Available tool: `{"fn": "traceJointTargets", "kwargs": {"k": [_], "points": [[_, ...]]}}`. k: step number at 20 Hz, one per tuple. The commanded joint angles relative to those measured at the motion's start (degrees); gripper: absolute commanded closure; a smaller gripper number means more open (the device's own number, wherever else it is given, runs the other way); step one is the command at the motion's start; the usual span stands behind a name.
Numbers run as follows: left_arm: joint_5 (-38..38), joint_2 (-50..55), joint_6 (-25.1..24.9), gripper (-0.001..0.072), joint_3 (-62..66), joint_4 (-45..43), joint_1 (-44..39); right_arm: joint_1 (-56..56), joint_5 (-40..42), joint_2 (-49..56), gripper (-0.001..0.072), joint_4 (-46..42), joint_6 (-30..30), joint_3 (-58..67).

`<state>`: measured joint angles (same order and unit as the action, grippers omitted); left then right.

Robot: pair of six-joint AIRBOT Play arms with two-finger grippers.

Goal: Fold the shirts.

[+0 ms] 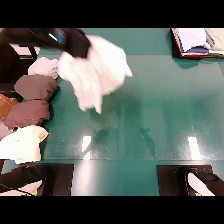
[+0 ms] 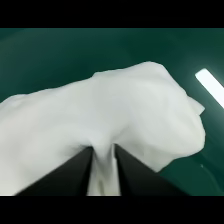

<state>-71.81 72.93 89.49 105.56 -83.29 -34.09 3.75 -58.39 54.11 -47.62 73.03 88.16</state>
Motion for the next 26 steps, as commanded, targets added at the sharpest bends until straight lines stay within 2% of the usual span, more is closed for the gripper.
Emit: {"fn": "traceJointTargets", "kwargs": {"k": [1,4,7,14,17,20,22,23,26], "points": [[5.1,2.2,0.0,0.0059,-9.9,2.6,-6.6,-0.4,-2.0,-0.3,0.0698,0.1,0.0,0.0],[10.5,4.9,0.1,0.0058,-12.4,-1.9,-5.7,-0.4,-4.3,-0.3,0.0697,0.1,0.0,0.0],[11.2,7.8,0.3,0.0058,-12.4,-3.1,1.4,-0.4,-6.6,-0.3,0.0697,0.1,0.0,0.0],[4.9,23.3,-0.3,0.0058,-12.5,10.2,19.4,-0.4,-9.8,-0.3,0.0697,0.0,0.0,0.0],[2.8,28.1,-4.3,0.0059,-12.5,13.6,21.2,-0.4,-10.1,-0.3,0.0697,0.0,0.0,0.0],[2.4,30.6,-7.0,0.0059,-12.5,14.5,19.3,-0.4,-10.1,-0.3,0.0697,0.0,0.0,0.0],[2.4,31.4,-7.1,0.0062,-12.5,14.5,18.0,-0.4,-10.6,-0.3,0.0697,-0.1,0.0,0.0],[2.5,31.4,-7.1,0.0164,-12.5,14.6,17.7,-0.4,-10.9,-0.2,0.0697,-0.4,0.0,0.0],[2.1,31.3,-7.0,0.0634,-12.5,14.7,17.4,-0.4,-13.4,0.6,0.0697,-0.5,0.0,0.0]]}}
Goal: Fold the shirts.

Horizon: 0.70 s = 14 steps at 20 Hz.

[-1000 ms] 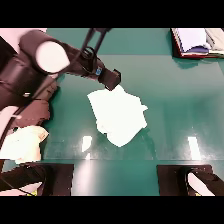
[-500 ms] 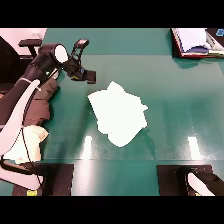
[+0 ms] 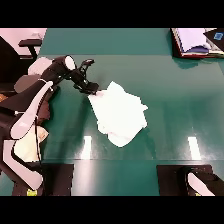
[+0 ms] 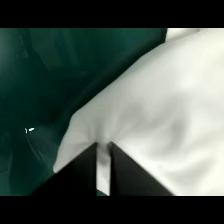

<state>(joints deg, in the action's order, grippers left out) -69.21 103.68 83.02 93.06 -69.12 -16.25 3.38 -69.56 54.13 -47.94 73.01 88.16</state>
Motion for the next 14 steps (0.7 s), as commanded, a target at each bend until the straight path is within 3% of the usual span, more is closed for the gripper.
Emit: {"fn": "traceJointTargets", "kwargs": {"k": [1,4,7,8,9,10,14], "points": [[-1.3,0.4,-0.7,0.0682,0.3,0.3,-0.4,0.0,-5.0,1.4,0.0697,-0.2,0.0,0.0],[-4.2,-2.3,-1.0,0.0683,3.4,-2.0,1.1,0.0,-14.9,5.5,0.0697,-1.1,0.7,-0.1],[-3.2,-9.2,-1.0,0.0682,5.4,-4.7,4.2,1.0,-21.7,10.6,0.0697,-12.5,6.6,-2.2],[-3.2,-11.3,-1.0,0.0682,5.5,-4.6,5.1,1.3,-21.3,11.6,0.0645,-14.9,7.4,-5.3],[-3.3,-13.0,-1.0,0.0683,5.5,-4.8,5.9,1.5,-20.2,13.0,0.0368,-15.0,7.6,-9.5],[-3.4,-14.3,-1.1,0.0683,5.5,-5.0,6.6,2.4,-18.3,14.5,0.023,-14.1,8.1,-14.4],[-4.3,-15.6,-1.0,0.0682,5.4,-5.2,6.8,9.7,-2.3,22.9,0.0232,-3.6,8.0,-28.9]]}}
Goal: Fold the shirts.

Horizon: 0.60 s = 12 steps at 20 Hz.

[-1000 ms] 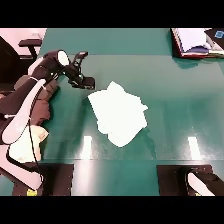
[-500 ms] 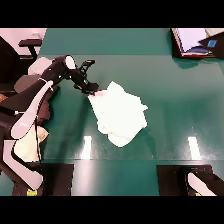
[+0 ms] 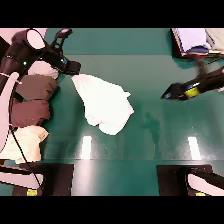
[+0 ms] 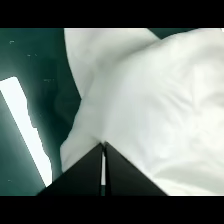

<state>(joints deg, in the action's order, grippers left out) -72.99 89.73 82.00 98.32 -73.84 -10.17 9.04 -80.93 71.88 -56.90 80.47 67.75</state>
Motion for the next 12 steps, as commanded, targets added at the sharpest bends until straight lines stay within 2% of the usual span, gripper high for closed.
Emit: {"fn": "traceJointTargets", "kwargs": {"k": [1,4,9,10,11,12], "points": [[-0.5,-1.6,0.0,0.0682,0.2,-0.5,0.7,6.4,13.0,7.7,0.0232,7.5,-0.4,-9.8],[-0.7,-1.6,0.0,0.0683,0.2,-0.5,0.7,12.9,19.9,14.6,0.0232,9.0,-0.7,-8.2],[-1.2,-1.6,0.0,0.0683,0.2,-0.5,0.7,18.4,20.8,24.2,0.0249,8.8,-0.7,1.7],[-1.4,-1.7,0.1,0.0683,0.2,-0.5,0.7,19.0,20.8,25.2,0.0299,8.7,-0.7,3.3],[-1.6,-1.8,0.1,0.0682,0.2,-0.5,0.7,19.5,20.9,25.9,0.0421,8.7,-0.7,4.7],[-1.5,-2.1,0.1,0.0683,0.2,-0.5,0.7,19.8,20.8,26.1,0.0594,8.7,-1.9,6.0]]}}
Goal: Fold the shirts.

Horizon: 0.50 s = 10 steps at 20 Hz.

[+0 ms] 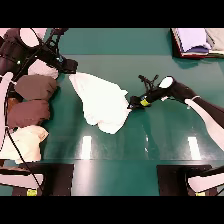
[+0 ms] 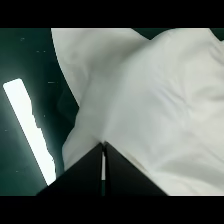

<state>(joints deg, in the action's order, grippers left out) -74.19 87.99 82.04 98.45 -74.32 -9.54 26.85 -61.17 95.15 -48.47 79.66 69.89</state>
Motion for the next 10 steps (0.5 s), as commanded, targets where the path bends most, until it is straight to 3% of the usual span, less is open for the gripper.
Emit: {"fn": "traceJointTargets", "kwargs": {"k": [1,5,10], "points": [[0.0,-0.9,0.1,0.0683,0.1,0.0,0.0,1.9,1.2,2.8,0.0697,0.2,-2.4,4.9],[4.3,-9.1,0.4,0.0684,0.5,-1.0,0.1,-0.8,-3.0,-1.9,0.0699,-6.1,-2.6,12.3],[7.1,-26.0,0.3,0.0684,8.5,-1.7,0.0,-8.7,-14.5,-18.4,0.0699,-8.6,-2.4,29.6]]}}
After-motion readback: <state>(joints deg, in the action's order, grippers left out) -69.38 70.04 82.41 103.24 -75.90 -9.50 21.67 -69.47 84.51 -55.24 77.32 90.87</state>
